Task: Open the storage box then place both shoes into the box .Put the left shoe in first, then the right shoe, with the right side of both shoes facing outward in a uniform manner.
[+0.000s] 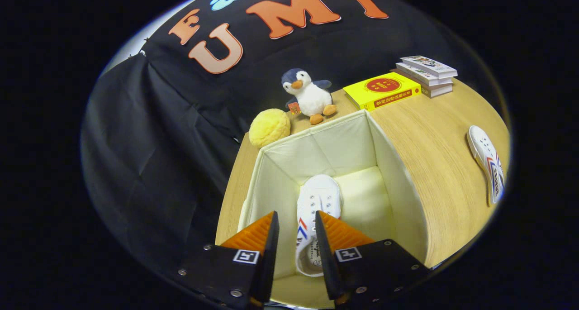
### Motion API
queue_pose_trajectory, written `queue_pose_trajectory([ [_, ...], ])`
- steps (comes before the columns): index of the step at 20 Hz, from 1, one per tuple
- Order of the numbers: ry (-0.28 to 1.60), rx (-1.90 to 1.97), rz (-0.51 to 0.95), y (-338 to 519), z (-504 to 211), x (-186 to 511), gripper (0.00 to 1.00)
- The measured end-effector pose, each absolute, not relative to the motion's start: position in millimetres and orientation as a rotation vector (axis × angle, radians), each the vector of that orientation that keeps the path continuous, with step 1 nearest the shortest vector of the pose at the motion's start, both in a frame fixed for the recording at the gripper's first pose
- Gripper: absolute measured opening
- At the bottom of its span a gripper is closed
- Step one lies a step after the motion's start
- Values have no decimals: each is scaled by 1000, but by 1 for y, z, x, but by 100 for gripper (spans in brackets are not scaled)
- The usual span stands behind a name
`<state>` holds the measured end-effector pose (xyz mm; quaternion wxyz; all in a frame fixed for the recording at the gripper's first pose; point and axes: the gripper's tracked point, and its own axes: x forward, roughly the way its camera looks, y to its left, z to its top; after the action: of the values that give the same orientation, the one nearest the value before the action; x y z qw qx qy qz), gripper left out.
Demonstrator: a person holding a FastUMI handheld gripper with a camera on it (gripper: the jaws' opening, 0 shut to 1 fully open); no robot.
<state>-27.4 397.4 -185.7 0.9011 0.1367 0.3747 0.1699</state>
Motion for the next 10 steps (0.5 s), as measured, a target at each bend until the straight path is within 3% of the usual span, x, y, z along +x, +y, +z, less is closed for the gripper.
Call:
queue_pose_trajectory([
  [4,721,262,361,377,-160,-23,84],
  [6,688,253,354,361,-148,-18,98],
  [10,633,268,337,320,-124,-9,98],
])
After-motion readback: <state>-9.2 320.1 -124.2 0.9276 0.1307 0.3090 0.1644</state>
